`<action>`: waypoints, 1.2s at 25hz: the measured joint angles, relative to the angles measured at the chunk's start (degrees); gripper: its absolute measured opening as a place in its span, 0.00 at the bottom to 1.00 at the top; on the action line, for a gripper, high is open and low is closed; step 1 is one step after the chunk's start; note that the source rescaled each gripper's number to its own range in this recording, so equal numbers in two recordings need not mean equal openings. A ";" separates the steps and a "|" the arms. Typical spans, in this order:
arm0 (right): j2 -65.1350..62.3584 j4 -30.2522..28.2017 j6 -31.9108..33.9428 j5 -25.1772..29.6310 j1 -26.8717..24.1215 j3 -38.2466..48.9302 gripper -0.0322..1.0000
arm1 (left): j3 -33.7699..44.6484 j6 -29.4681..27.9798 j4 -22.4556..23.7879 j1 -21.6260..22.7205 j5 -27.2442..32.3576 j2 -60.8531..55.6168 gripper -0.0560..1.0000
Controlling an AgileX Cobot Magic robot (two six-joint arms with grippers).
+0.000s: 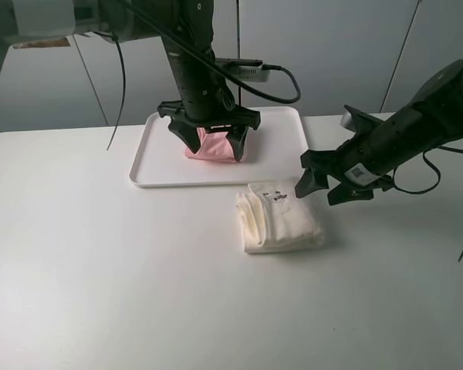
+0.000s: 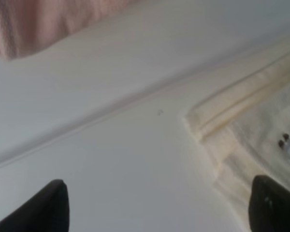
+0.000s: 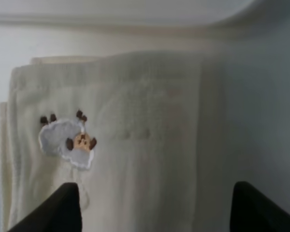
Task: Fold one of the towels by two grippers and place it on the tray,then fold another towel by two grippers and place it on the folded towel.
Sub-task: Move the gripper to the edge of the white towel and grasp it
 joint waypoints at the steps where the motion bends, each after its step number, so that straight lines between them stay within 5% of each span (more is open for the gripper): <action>1: 1.10 -0.19 0.00 0.50 0.00 -0.51 0.70 | 0.00 0.42 -0.04 0.00 0.00 0.00 0.96; 19: 8.79 0.36 0.12 5.19 0.00 -4.81 0.63 | 0.00 2.24 -0.49 0.00 0.00 0.00 0.96; 30: 9.88 0.66 -2.07 5.69 0.00 -4.91 0.15 | 0.00 2.58 -0.59 0.00 0.00 -0.10 0.96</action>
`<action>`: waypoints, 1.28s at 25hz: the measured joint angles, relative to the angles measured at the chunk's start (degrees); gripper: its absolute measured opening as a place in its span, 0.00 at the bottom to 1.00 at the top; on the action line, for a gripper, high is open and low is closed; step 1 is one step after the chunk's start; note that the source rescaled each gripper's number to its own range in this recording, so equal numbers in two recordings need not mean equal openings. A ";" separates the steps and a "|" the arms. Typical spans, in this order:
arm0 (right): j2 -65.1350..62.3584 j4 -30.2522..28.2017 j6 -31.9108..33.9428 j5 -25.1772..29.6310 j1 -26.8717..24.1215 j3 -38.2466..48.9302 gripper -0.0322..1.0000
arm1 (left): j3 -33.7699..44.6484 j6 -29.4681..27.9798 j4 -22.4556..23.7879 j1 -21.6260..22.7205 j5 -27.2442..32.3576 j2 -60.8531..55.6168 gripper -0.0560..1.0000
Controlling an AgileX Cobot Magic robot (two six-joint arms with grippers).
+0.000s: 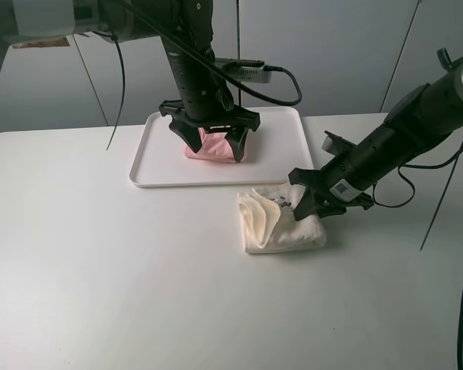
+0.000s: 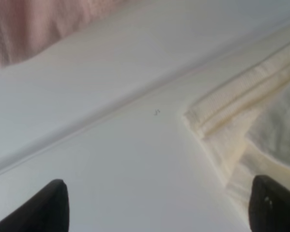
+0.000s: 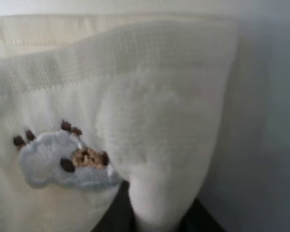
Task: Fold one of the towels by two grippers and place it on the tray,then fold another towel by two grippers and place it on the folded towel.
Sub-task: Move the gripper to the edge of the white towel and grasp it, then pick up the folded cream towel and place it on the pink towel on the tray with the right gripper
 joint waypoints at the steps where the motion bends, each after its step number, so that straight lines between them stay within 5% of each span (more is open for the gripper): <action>1: 0.00 0.00 -0.45 0.12 0.00 0.00 0.15 | 0.00 0.00 -0.13 0.00 0.00 0.02 0.96; 8: -0.28 3.05 -5.31 4.26 0.00 0.15 0.15 | 0.00 3.99 -1.96 0.43 0.08 -2.53 0.96; 17: -5.27 7.44 -10.31 17.65 0.41 -5.75 0.15 | 0.00 11.08 -3.08 5.45 0.12 -9.36 0.96; 23: -4.39 6.83 -5.37 19.70 6.69 -17.32 0.15 | 0.00 15.03 -8.97 10.39 0.21 -10.58 0.96; 32: 10.47 2.91 7.29 28.14 14.19 -46.47 0.15 | 0.00 17.43 -11.68 13.69 0.21 -14.03 0.96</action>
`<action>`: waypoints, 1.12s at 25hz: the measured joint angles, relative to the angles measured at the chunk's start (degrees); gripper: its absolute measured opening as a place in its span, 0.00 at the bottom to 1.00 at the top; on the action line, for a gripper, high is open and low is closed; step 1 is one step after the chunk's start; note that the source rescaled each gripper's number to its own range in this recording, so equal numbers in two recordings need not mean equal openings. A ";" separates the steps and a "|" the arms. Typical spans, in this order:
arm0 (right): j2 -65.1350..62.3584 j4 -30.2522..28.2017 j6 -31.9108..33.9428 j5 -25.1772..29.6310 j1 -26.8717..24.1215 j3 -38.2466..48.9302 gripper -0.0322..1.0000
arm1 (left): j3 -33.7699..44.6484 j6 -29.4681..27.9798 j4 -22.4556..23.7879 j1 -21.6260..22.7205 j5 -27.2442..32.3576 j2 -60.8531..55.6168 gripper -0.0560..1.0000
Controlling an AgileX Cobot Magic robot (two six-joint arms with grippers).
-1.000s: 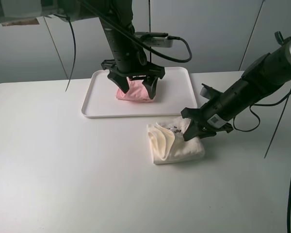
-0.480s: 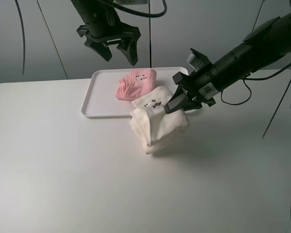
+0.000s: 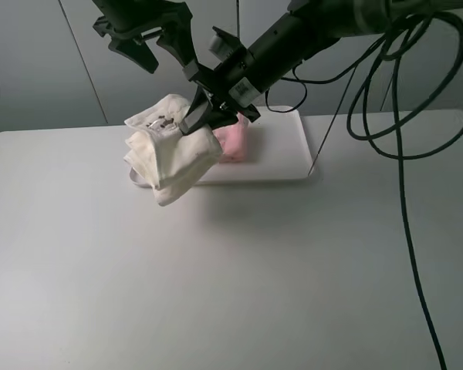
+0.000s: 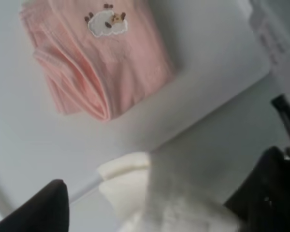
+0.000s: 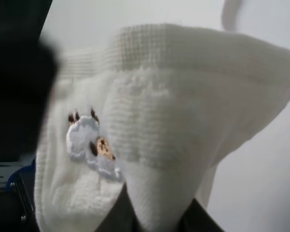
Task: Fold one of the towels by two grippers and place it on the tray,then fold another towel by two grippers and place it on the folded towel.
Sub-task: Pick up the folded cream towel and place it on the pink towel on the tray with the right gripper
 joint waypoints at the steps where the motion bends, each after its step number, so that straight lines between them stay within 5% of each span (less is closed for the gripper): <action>1: 1.78 -0.42 1.38 0.44 0.14 -3.33 0.15 | 0.00 0.10 0.00 0.36 0.00 -0.26 0.96; 10: 15.43 -2.65 10.15 2.25 -1.33 -25.59 0.15 | -0.18 0.43 1.21 1.13 -2.33 -0.36 0.96; 18: 17.49 -3.50 14.15 -4.76 -8.33 -27.33 0.15 | -0.28 1.02 0.16 0.64 -0.11 -0.49 0.96; 28: 17.49 -6.95 16.39 -7.33 -8.57 -27.44 0.15 | -0.28 1.65 0.16 0.64 -0.02 -0.49 0.96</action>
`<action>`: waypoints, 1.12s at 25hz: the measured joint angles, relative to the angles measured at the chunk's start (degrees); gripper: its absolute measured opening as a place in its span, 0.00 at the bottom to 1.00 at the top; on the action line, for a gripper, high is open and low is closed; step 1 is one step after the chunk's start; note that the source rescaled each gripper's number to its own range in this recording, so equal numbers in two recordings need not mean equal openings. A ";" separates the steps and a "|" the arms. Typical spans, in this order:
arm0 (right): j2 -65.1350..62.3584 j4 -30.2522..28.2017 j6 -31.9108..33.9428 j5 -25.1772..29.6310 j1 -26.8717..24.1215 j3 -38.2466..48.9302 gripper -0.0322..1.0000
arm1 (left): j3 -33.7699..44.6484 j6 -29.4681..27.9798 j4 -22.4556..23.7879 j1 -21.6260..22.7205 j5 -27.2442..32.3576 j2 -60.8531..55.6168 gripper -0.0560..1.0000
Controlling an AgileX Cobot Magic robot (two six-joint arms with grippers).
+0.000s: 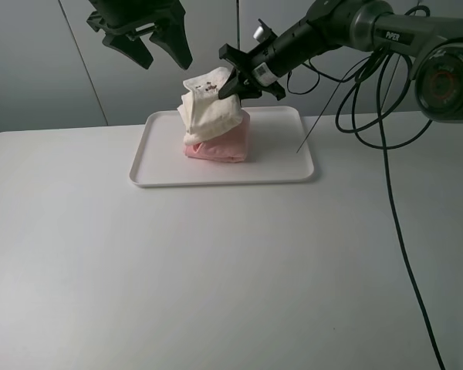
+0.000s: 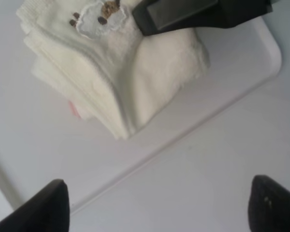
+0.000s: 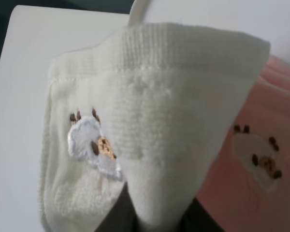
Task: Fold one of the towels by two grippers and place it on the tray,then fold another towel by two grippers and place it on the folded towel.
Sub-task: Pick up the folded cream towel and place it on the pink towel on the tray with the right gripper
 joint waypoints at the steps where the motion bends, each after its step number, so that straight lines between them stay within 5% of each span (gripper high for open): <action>1: 0.00 -0.67 0.51 0.00 0.00 0.00 0.15 | 0.00 0.00 0.00 0.00 0.00 0.00 0.96; 13: 4.09 -5.92 7.12 -2.52 0.32 0.00 0.15 | 0.00 0.00 0.11 0.00 0.00 0.00 0.96; 15: 4.09 -6.76 7.87 -3.12 0.32 0.00 0.26 | 0.00 0.00 0.11 0.00 0.00 0.00 0.96; 18: 4.09 -7.00 7.88 -3.35 0.32 0.00 0.73 | 0.00 0.11 0.11 0.00 0.00 0.00 0.96; 20: 4.09 -6.77 7.21 -2.89 0.32 0.00 0.94 | 0.00 0.11 0.11 0.00 0.00 0.00 0.96; 25: 2.59 -9.11 3.31 -0.32 0.41 0.00 1.00 | 0.00 0.11 0.23 0.00 0.00 0.00 0.96; 28: -1.15 -17.39 3.56 -0.32 0.54 0.00 1.00 | 0.00 0.11 0.23 0.00 0.00 0.00 0.96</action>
